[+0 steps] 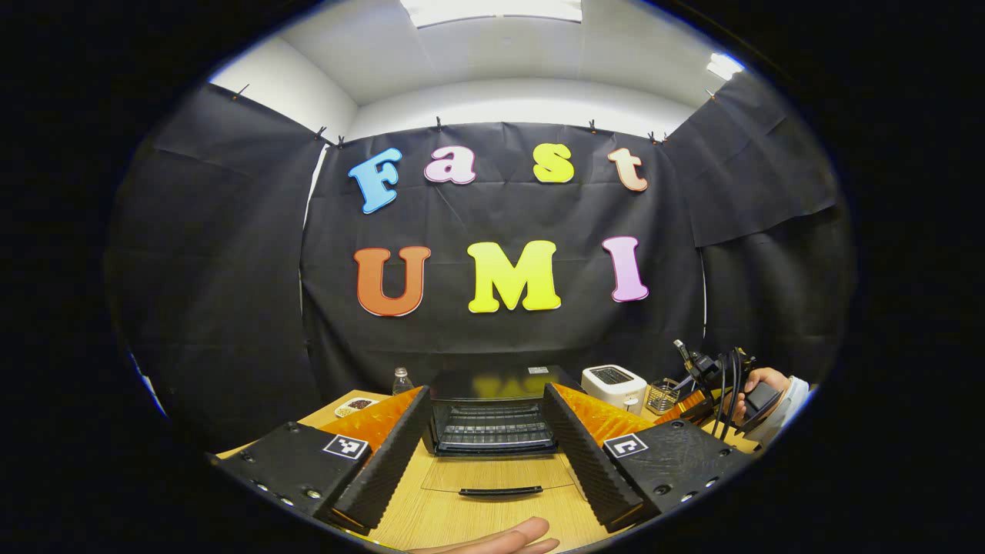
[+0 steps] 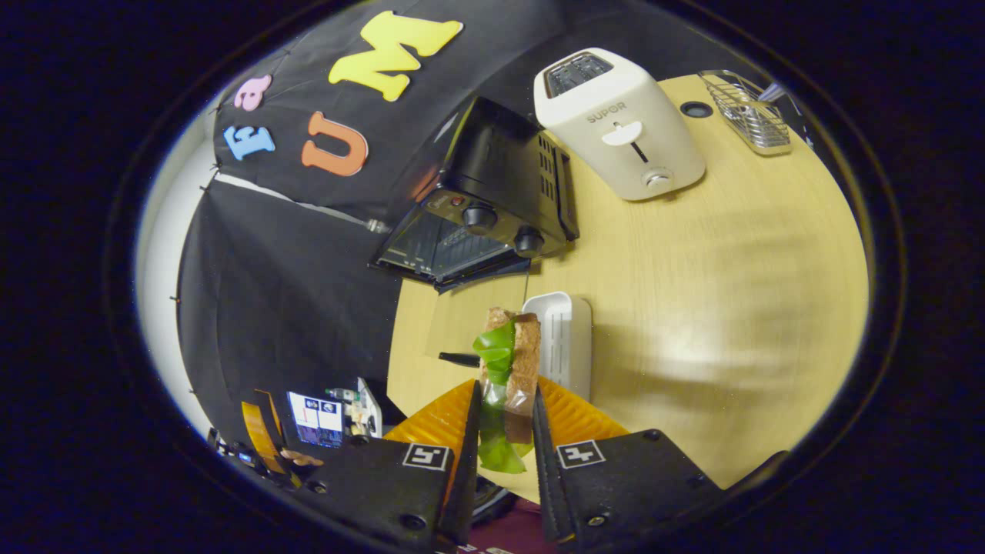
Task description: Open the electric oven with the left hand, put the food in, and close the electric oven.
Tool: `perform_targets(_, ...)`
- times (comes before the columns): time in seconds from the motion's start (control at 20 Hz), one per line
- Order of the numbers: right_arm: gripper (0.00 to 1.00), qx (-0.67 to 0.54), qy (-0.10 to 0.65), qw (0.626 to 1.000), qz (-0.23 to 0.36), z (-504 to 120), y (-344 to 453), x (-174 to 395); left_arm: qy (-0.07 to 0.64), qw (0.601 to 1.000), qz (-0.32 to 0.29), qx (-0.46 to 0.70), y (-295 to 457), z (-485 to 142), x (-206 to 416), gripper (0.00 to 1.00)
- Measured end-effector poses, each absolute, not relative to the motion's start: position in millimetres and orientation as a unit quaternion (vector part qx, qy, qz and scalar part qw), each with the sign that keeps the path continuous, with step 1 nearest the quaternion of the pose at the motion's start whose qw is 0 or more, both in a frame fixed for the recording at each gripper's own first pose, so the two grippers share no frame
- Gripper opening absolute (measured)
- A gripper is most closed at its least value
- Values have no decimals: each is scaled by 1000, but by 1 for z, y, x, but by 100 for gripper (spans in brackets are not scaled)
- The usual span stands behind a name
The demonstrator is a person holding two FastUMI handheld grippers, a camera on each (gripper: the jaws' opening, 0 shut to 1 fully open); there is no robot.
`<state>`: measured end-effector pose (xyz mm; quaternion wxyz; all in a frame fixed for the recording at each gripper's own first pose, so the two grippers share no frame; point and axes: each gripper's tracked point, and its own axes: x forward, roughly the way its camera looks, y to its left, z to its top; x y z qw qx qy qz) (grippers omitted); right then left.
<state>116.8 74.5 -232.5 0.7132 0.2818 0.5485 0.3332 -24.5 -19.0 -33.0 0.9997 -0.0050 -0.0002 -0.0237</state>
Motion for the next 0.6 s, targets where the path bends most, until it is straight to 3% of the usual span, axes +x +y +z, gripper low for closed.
perform_targets(0.3,37,317,475,751,331,-219,132,88,-15,1000,-20,-1,13,-29,-34,95)
perform_targets(0.6,37,399,419,738,347,-218,227,69,-23,1000,3,-3,55,-25,-39,95)
